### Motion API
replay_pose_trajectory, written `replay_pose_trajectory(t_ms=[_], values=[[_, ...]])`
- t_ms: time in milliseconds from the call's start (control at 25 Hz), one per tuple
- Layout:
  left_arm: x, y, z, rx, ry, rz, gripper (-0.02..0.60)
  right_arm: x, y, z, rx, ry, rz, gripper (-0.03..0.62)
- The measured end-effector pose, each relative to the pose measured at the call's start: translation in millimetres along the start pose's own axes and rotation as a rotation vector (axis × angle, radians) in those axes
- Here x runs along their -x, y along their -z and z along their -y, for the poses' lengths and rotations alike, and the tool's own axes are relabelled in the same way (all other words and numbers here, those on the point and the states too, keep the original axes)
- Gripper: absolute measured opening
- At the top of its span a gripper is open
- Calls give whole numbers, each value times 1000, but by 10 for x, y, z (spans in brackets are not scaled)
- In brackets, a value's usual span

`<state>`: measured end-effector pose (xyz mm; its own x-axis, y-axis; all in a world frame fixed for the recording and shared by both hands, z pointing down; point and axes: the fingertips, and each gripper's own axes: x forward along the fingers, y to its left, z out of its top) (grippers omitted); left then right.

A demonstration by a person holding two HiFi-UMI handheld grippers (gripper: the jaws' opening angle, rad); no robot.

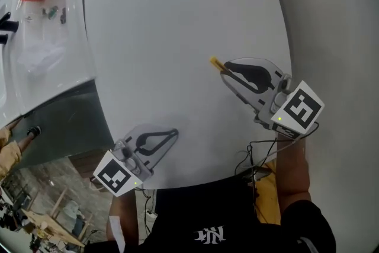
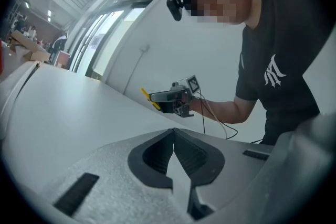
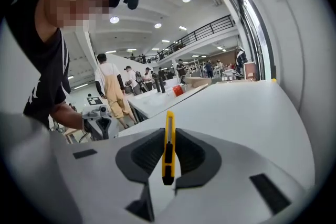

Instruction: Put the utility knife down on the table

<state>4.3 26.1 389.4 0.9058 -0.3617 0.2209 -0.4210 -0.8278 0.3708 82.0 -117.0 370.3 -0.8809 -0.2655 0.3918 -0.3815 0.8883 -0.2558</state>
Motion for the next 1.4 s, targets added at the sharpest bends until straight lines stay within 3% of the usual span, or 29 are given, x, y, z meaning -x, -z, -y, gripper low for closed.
replay_pose_trajectory(t_ms=[200, 400, 520, 880, 1400], values=[[0, 72, -239, -5, -1, 32, 6, -454, 311, 237, 13, 15, -108, 52], [-29, 60, -266, -33, -3, 40, 6, -563, 520, 327, 39, 27, -187, 52], [-50, 66, -267, -42, -7, 34, 6, -599, 527, 368, 97, 49, -198, 52], [2, 111, -347, -30, -16, 43, 6, -740, 668, 432, 239, 88, -364, 52], [25, 125, -371, -52, -30, 20, 6, -760, 841, 482, 258, 120, -491, 52]])
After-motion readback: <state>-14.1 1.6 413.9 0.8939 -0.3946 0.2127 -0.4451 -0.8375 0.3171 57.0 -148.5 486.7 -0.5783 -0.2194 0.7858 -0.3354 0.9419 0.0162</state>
